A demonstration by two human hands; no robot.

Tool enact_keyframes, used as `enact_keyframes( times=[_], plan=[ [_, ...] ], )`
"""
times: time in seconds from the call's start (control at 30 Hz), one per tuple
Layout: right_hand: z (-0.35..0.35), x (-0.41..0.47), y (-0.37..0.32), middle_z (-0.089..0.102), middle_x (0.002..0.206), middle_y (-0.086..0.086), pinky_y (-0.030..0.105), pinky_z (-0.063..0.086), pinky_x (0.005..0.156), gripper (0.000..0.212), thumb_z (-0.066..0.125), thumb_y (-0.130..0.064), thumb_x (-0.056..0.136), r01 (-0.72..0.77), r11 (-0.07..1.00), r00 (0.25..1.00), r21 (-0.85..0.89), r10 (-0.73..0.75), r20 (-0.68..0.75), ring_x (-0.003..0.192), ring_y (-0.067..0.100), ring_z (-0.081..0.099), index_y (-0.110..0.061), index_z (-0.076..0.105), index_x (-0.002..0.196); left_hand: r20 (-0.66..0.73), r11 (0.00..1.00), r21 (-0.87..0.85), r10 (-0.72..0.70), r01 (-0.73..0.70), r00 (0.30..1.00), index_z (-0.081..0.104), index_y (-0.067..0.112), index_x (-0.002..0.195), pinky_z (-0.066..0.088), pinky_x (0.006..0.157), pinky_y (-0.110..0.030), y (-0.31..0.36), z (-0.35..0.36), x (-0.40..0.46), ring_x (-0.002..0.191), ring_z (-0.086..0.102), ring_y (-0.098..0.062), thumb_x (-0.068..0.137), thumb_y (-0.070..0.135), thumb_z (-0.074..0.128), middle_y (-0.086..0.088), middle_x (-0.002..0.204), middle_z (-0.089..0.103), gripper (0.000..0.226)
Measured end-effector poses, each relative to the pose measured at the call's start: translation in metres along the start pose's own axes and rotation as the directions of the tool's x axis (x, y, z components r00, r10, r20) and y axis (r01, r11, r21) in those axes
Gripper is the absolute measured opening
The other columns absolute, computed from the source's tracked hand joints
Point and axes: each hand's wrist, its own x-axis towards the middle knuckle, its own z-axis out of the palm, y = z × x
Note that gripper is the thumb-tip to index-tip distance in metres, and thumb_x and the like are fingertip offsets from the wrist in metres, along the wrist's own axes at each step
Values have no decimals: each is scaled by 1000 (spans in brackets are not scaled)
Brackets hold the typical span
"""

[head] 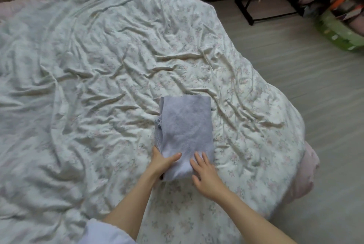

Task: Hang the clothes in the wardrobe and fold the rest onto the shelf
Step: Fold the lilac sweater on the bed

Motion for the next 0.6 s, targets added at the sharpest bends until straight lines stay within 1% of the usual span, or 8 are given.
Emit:
enact_keyframes(
  times=[0.07,0.23,0.3,0.37,0.4,0.47,0.53,0.6],
  plan=[
    [4,-5,5,-9,158,-1,38,1,119,56,33,-20,99,22,997,998,75,-26,56,144,19,-17,-17,13,150,-55,999,-23,-35,34,998,28,9,141,47,97,-46,-3,3,7,119,52,-29,70,23,83,-12,136,46,90],
    [-8,-25,6,11,157,-7,22,14,113,50,39,-20,99,-25,912,998,410,45,-39,145,9,3,-18,27,147,-27,993,62,104,-102,994,61,13,102,55,62,-37,15,7,-4,77,66,-21,74,8,71,-14,98,69,30],
    [-19,-35,5,19,155,-6,20,20,112,50,42,-20,98,-20,918,992,396,68,-108,143,8,16,-20,29,146,18,952,198,236,-235,972,55,24,110,55,68,-41,29,12,-15,79,64,-21,73,10,67,-6,95,68,41],
    [-40,-50,3,18,156,-5,22,18,114,55,44,-22,97,13,949,973,314,60,-223,143,9,16,-21,24,148,97,830,420,360,-366,928,45,31,120,50,73,-37,52,11,-30,88,61,-24,73,13,64,1,100,65,54],
    [-55,-57,1,14,156,-5,23,15,115,59,46,-23,96,46,970,953,241,29,-300,144,9,12,-20,19,149,154,712,560,412,-423,898,45,33,119,46,74,-34,68,9,-39,92,60,-26,73,15,62,3,102,64,52],
    [-84,-67,-3,3,157,-4,25,8,117,71,51,-29,94,121,991,895,50,-88,-437,145,10,1,-20,8,150,315,321,797,502,-512,805,49,31,111,38,77,-32,96,4,-55,98,58,-26,74,20,58,5,103,63,40],
    [-120,-81,-9,-14,155,-4,35,-1,118,88,56,-39,89,152,971,838,-184,-225,-497,143,13,-15,-21,-8,146,494,-106,843,541,-527,681,49,31,111,34,82,-33,127,3,-79,102,58,-22,74,21,54,7,105,60,39],
    [-152,-92,-15,-30,149,-4,44,-15,114,103,56,-52,83,109,909,823,-402,-309,-477,139,16,-29,-22,-23,141,580,-316,810,556,-494,595,45,31,118,35,86,-33,154,7,-101,104,57,-19,74,20,55,8,111,60,47]
  ],
)
